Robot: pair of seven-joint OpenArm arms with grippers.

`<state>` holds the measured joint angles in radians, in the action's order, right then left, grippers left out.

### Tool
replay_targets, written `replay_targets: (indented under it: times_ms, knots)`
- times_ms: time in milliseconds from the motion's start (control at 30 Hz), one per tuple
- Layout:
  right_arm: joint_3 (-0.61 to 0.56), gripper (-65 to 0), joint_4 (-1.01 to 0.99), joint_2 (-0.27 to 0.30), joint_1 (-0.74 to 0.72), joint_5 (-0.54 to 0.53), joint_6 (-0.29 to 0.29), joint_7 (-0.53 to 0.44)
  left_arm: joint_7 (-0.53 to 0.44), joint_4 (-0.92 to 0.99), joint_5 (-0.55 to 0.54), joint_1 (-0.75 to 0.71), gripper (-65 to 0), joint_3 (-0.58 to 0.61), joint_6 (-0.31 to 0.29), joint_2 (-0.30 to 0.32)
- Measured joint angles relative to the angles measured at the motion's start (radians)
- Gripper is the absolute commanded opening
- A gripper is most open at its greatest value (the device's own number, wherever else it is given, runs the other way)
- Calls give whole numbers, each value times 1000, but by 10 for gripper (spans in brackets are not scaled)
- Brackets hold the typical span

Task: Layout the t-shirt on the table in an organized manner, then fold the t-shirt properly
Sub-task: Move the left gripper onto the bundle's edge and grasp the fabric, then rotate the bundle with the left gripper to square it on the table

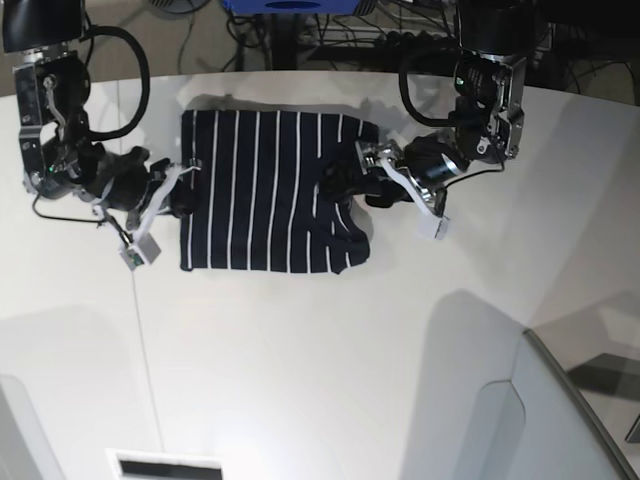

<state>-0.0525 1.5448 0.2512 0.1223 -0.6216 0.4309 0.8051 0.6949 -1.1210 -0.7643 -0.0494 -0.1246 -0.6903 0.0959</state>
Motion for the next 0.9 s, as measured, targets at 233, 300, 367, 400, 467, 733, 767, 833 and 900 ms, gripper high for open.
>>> replay_targets:
  times_ms: [233,300,367,400,467,733,767,833,900]
  knots:
    - [0,-648,0,6,3,1,0,0,-130,156,41,56,0,76,-42,-15]
    - [0,-648,0,6,4,1,0,0,-132,163,62,64,-74,68,-43,-26]
    - [0,-648,0,6,3,1,0,0,-134,170,92,73,-222,71,-34,-29]
    - [0,-648,0,6,3,0,0,0,-131,171,105,74,-316,75,-19,-29]
    - [0,-648,0,6,4,1,0,0,-111,175,121,71,-525,75,-15,-29]
    - [169,-648,0,-2,31,8,0,3,-74,181,137,105,-650,84,-14,-20]
    - [198,-648,0,0,35,6,0,0,-76,182,137,115,-650,101,-13,-7]
    - [252,-648,0,-3,40,0,0,2,-71,181,141,146,-650,165,-13,32]
    - [306,-648,0,-7,48,-2,4,-1,-52,163,146,183,-650,240,2,77]
